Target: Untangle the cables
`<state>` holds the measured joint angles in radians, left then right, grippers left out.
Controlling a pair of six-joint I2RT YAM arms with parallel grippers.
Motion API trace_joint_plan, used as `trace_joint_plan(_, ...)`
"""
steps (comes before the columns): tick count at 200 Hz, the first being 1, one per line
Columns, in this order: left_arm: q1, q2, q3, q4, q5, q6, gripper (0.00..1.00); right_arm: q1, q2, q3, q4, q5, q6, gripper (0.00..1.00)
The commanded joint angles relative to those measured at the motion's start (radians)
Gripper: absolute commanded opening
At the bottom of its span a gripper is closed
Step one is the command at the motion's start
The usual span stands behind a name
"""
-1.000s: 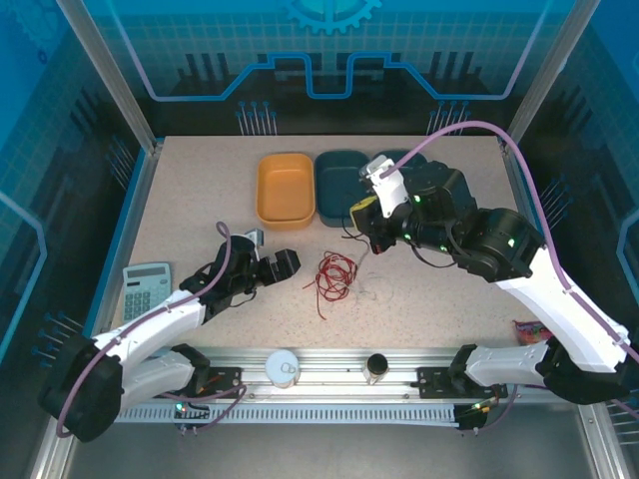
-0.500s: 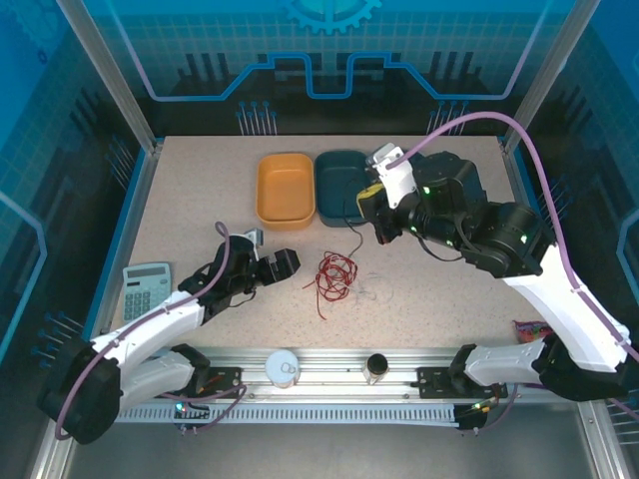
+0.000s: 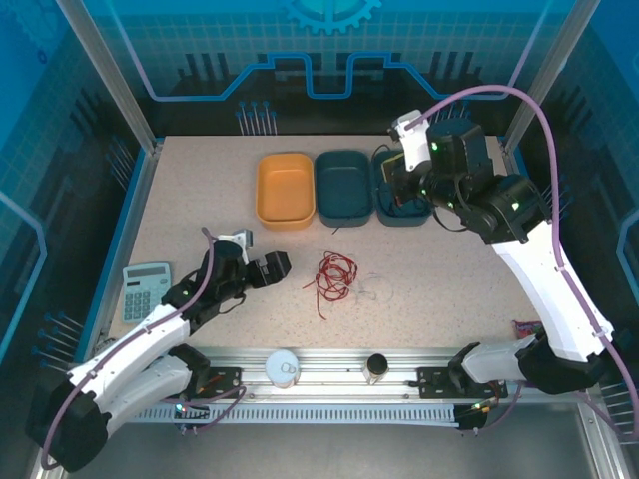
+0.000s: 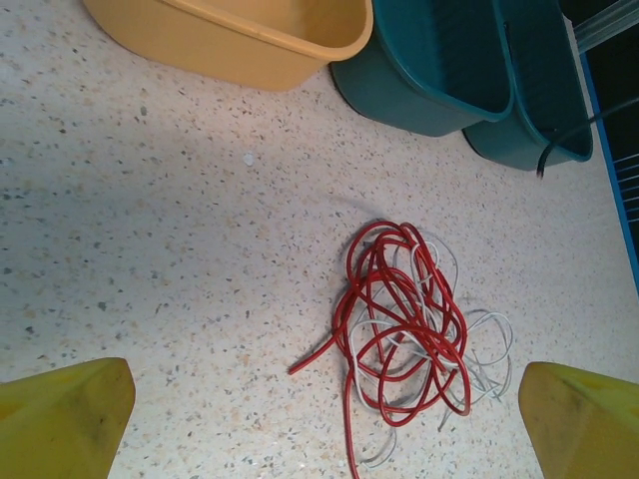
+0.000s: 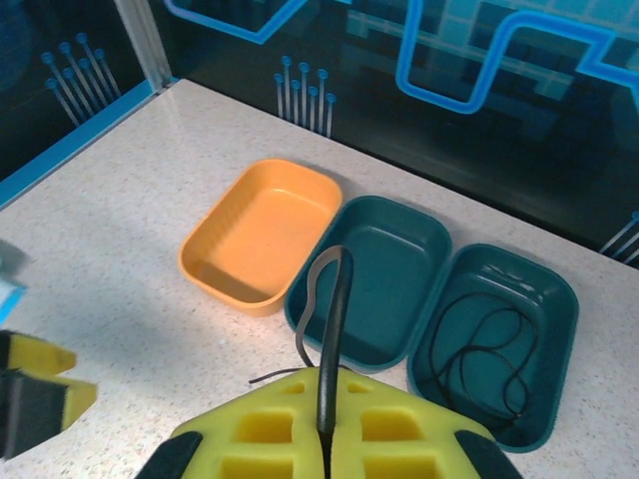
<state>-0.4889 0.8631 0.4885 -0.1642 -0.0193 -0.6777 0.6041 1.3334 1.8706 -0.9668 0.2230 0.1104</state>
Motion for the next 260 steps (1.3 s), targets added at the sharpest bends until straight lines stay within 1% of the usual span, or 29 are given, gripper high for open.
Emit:
trace_joint_plan(1, 0.008, -0.023, 0.007, -0.050, -0.040, 0.027, 0.99, -0.056, 0.023, 0.052, 0.032, -0.038, -0.017, 0.00)
trace_joint_plan(37, 0.007, -0.036, 0.008, -0.069, -0.055, 0.029, 0.99, -0.135, 0.061, 0.087, 0.045, -0.072, -0.013, 0.00)
trace_joint_plan(77, 0.008, -0.044, 0.006, -0.077, -0.070, 0.034, 0.99, -0.217, 0.092, 0.110, 0.071, -0.076, 0.006, 0.00)
trace_joint_plan(164, 0.007, -0.043, 0.005, -0.089, -0.081, 0.038, 0.99, -0.339, 0.199, 0.144, 0.123, -0.088, 0.025, 0.00)
trace_joint_plan(188, 0.008, -0.046, 0.013, -0.103, -0.080, 0.040, 0.99, -0.351, 0.230, 0.145, 0.145, -0.069, 0.025, 0.00)
trace_joint_plan(225, 0.007, -0.065, 0.033, -0.137, -0.089, 0.056, 0.99, -0.366, 0.274, 0.149, 0.197, 0.010, 0.008, 0.00)
trace_joint_plan(260, 0.008, -0.091, 0.030, -0.154, -0.106, 0.060, 0.99, -0.380, 0.343, 0.191, 0.222, 0.055, -0.006, 0.00)
